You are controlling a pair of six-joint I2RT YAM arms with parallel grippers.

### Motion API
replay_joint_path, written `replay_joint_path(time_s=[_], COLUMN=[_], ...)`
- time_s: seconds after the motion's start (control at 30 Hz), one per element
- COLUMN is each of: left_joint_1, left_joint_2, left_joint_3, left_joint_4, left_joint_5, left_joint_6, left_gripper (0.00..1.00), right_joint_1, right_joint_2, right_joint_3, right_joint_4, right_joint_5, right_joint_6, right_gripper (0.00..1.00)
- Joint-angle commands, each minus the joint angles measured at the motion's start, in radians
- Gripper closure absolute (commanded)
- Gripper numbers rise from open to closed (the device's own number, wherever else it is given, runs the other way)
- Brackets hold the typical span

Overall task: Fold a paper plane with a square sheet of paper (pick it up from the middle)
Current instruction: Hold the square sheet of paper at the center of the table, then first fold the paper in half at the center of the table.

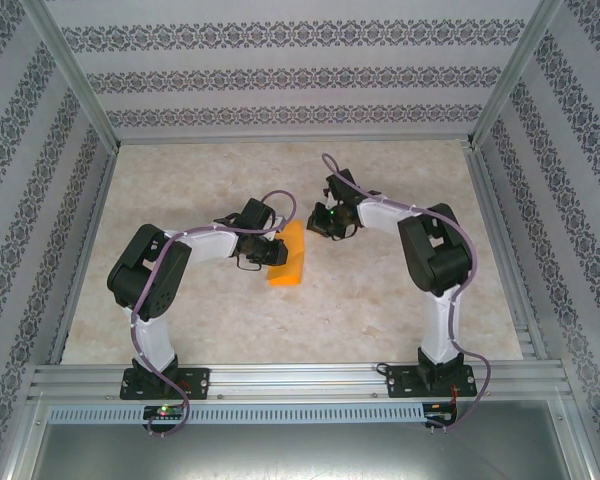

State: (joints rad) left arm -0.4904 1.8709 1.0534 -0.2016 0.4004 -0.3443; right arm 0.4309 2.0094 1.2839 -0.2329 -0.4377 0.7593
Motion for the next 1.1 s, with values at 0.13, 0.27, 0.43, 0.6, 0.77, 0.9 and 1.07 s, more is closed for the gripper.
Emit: replay_joint_path(time_s=[0.13, 0.27, 0.43, 0.6, 0.77, 0.9, 1.07], left_joint_1=[0.000, 0.003, 0.004, 0.004, 0.006, 0.005, 0.004], left_joint_2=[0.085, 0.086, 0.092, 0.100, 0.111, 0.120, 0.121], left_joint_3=[-0.019, -0.016, -0.010, 0.003, 0.004, 0.003, 0.006], left_joint_4=[-0.169, -0.180, -0.189, -0.204, -0.207, -0.217, -0.228], left_joint_5=[-0.012, -0.020, -0.021, -0.022, -0.021, -0.022, -0.024], left_joint_6=[-0.020, -0.021, -0.020, -0.010, -0.008, 0.001, 0.010], left_gripper=[0.80, 0.80, 0.80, 0.80, 0.80, 0.80, 0.80], right_joint_1=[0.076, 0.096, 0.104, 0.110, 0.117, 0.126, 0.142], right_joint_2=[-0.054, -0.011, 0.008, 0.004, 0.000, -0.016, -0.047], right_joint_3=[-0.094, -0.062, -0.064, -0.066, -0.073, -0.097, -0.132], right_joint_4=[0.104, 0.072, 0.023, -0.044, -0.107, -0.131, -0.146], right_joint_5=[-0.068, -0.090, -0.108, -0.103, -0.067, -0.046, -0.031], right_joint_6=[0.069, 0.055, 0.025, -0.024, -0.072, -0.098, -0.107], right_gripper=[0.92, 0.92, 0.92, 0.91, 0.91, 0.91, 0.91])
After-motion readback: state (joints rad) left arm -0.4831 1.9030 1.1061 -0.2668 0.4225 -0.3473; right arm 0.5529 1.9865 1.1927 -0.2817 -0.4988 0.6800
